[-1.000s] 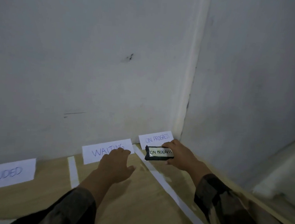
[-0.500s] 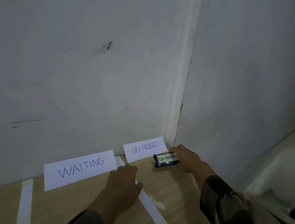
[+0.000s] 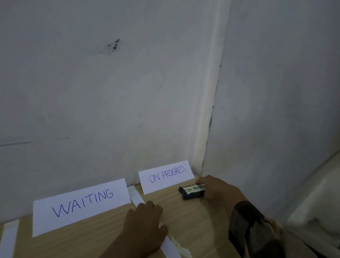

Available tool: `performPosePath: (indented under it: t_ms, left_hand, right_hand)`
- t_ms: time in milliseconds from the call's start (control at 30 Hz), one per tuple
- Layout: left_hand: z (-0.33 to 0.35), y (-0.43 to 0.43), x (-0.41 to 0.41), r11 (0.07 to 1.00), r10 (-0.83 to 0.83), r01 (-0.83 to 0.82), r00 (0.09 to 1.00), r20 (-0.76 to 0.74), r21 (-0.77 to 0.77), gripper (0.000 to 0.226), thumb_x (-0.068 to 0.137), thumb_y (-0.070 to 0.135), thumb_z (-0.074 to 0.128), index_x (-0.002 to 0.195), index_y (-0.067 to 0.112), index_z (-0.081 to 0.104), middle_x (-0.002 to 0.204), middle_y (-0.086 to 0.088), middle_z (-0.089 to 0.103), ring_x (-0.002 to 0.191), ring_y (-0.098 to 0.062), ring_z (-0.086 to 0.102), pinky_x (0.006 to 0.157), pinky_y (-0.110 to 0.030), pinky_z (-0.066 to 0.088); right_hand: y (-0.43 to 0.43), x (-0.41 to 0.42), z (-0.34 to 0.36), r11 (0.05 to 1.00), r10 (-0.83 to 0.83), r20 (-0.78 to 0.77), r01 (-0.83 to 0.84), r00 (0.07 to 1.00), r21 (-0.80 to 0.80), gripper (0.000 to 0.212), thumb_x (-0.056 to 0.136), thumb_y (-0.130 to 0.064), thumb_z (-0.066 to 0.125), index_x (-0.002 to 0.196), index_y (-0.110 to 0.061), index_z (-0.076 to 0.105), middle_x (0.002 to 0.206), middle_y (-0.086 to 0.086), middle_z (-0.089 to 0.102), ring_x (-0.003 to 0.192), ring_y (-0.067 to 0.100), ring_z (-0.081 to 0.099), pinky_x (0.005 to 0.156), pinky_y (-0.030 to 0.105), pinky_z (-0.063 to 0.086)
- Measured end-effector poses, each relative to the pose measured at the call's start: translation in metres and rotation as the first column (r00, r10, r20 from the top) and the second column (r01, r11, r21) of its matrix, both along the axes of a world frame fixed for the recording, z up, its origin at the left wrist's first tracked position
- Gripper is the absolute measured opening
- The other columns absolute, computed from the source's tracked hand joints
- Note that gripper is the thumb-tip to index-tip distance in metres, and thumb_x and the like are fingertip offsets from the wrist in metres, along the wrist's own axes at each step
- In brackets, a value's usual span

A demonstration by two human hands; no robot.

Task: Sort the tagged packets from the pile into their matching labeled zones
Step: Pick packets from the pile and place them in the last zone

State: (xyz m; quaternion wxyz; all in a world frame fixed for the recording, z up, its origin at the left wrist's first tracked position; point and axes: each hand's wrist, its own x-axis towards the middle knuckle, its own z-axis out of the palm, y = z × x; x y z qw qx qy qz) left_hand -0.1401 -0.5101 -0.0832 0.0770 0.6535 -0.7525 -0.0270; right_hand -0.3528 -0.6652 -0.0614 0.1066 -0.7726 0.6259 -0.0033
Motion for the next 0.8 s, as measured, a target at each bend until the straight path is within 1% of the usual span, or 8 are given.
performPosePath:
  t_ms: [133, 300, 400, 500, 600, 667, 800]
  left_hand:
    - [0.000, 0.001, 0.001, 1.000, -0.004, 0.004, 1.000, -0.007, -0.023, 0.046, 0.091, 0.051, 0.040, 0.130, 0.027, 0.043, 0.130, 0.004, 0.046, 0.119, -0.017, 0.043, 0.099, -0.036, 0.037]
    - [0.005, 0.006, 0.001, 0.999, 0.002, -0.004, 0.999, -0.042, -0.035, 0.048, 0.090, 0.051, 0.041, 0.133, 0.029, 0.041, 0.135, 0.006, 0.043, 0.123, -0.015, 0.041, 0.103, -0.035, 0.035]
    - [0.014, 0.011, 0.009, 0.997, 0.021, -0.027, 0.996, -0.082, -0.066, 0.050, 0.091, 0.049, 0.043, 0.136, 0.030, 0.038, 0.139, 0.008, 0.041, 0.126, -0.013, 0.039, 0.104, -0.033, 0.032]
    - [0.031, 0.018, 0.021, 0.997, 0.037, -0.041, 0.997, -0.069, -0.059, 0.054, 0.091, 0.050, 0.045, 0.140, 0.028, 0.034, 0.144, 0.006, 0.037, 0.131, -0.015, 0.037, 0.106, -0.033, 0.032]
    - [0.049, 0.035, 0.034, 0.995, 0.063, -0.066, 0.997, -0.042, -0.073, 0.056, 0.092, 0.050, 0.045, 0.141, 0.026, 0.032, 0.147, 0.004, 0.035, 0.133, -0.016, 0.035, 0.108, -0.035, 0.031]
    - [0.060, 0.052, 0.041, 0.992, 0.092, -0.091, 0.996, 0.008, -0.091, 0.058, 0.091, 0.051, 0.045, 0.142, 0.025, 0.031, 0.147, 0.002, 0.035, 0.133, -0.019, 0.035, 0.108, -0.036, 0.030]
    - [0.078, 0.097, 0.061, 0.986, 0.135, -0.124, 0.986, 0.095, -0.115, 0.060, 0.091, 0.050, 0.045, 0.143, 0.022, 0.031, 0.146, -0.003, 0.035, 0.134, -0.024, 0.034, 0.107, -0.040, 0.030]
  right_hand:
    - [0.001, 0.003, 0.001, 1.000, 0.002, 0.019, -0.003, 1.000, 0.024, 0.057, 0.088, -0.011, 0.052, 0.140, -0.028, 0.039, 0.143, 0.005, 0.038, 0.129, 0.025, 0.040, 0.109, 0.038, 0.033]
    - [0.013, 0.003, 0.001, 1.000, -0.005, 0.071, 0.005, 0.997, -0.004, 0.063, 0.086, -0.010, 0.052, 0.142, -0.033, 0.035, 0.147, 0.000, 0.032, 0.132, 0.022, 0.038, 0.110, 0.037, 0.032]
    - [0.030, 0.007, 0.011, 0.999, 0.018, 0.093, -0.013, 0.996, -0.053, 0.068, 0.085, -0.006, 0.050, 0.145, -0.030, 0.030, 0.149, -0.005, 0.028, 0.133, 0.019, 0.037, 0.107, 0.032, 0.033]
    - [0.055, 0.022, 0.025, 0.989, 0.103, 0.132, -0.087, 0.986, -0.121, 0.067, 0.087, -0.008, 0.053, 0.146, -0.029, 0.028, 0.151, -0.006, 0.025, 0.135, 0.017, 0.034, 0.106, 0.030, 0.033]
    - [0.086, 0.042, 0.037, 0.968, 0.206, 0.190, -0.171, 0.960, -0.183, 0.063, 0.090, -0.021, 0.055, 0.146, -0.028, 0.027, 0.153, -0.008, 0.024, 0.136, 0.014, 0.032, 0.107, 0.028, 0.031]
    - [0.109, 0.056, 0.045, 0.953, 0.263, 0.229, -0.215, 0.937, -0.216, 0.062, 0.091, -0.026, 0.055, 0.146, -0.028, 0.027, 0.154, -0.009, 0.024, 0.137, 0.013, 0.031, 0.108, 0.027, 0.031]
    - [0.159, 0.089, 0.060, 0.917, 0.360, 0.242, -0.294, 0.901, -0.270, 0.062, 0.090, -0.032, 0.058, 0.145, -0.027, 0.029, 0.152, -0.006, 0.028, 0.137, 0.015, 0.030, 0.111, 0.029, 0.028]
